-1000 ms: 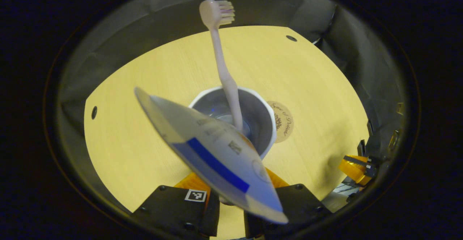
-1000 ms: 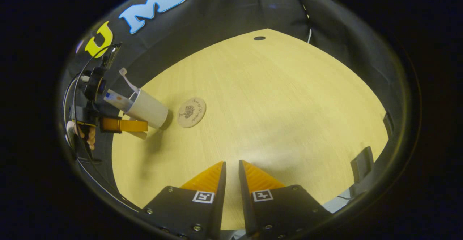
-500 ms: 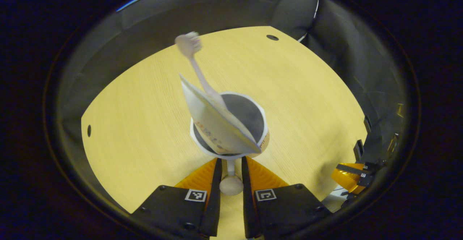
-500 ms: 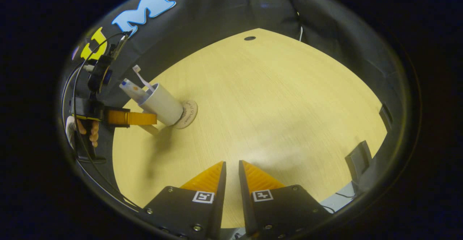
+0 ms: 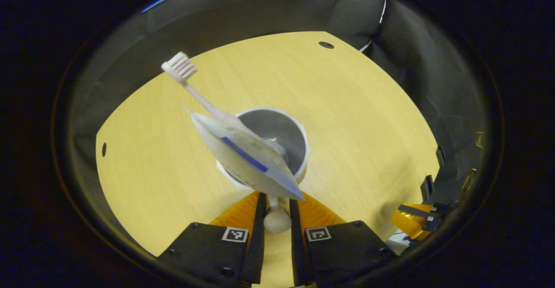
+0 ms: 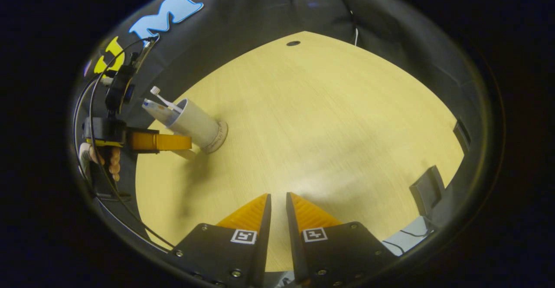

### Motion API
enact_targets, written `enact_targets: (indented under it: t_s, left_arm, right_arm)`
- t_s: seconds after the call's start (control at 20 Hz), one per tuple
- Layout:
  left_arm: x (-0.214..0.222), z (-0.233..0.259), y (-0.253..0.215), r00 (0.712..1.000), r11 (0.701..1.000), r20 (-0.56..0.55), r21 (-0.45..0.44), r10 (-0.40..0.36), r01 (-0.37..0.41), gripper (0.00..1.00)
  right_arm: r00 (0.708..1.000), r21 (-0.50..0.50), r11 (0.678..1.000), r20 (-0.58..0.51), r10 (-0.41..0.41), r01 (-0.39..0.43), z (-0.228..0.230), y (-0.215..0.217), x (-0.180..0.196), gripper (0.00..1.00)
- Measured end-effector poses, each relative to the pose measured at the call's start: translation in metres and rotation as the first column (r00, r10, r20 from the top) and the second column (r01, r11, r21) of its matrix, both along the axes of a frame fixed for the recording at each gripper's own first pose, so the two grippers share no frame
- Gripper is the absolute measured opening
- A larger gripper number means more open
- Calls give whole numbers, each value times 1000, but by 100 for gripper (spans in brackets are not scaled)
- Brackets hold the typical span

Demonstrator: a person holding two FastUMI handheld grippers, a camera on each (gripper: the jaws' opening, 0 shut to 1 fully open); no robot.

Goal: Put the toothbrush and toothpaste on the desktop into the cup, then pick up the cup and place it on the coaster on the desktop.

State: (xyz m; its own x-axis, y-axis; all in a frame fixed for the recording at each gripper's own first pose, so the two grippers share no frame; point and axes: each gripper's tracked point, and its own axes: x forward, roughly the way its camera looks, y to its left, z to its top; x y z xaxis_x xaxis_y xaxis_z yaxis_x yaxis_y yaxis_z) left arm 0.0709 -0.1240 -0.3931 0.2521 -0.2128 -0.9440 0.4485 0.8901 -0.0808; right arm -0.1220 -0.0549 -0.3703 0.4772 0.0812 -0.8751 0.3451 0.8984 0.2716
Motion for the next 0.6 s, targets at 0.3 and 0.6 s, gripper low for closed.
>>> enact_targets:
  t_s: [0.3, 0.6]
  left_arm:
    - [-3, 1, -11, 999, 1000, 20, -9, 27, -27, 38]
    - [-14, 10, -6, 997, 997, 48, -25, 68, -67, 42]
  right_arm:
    - [1000, 11, 1000, -2, -14, 14, 1, 0, 1, 24]
    - [1000, 3, 1000, 7, 23, -23, 1, 0, 2, 24]
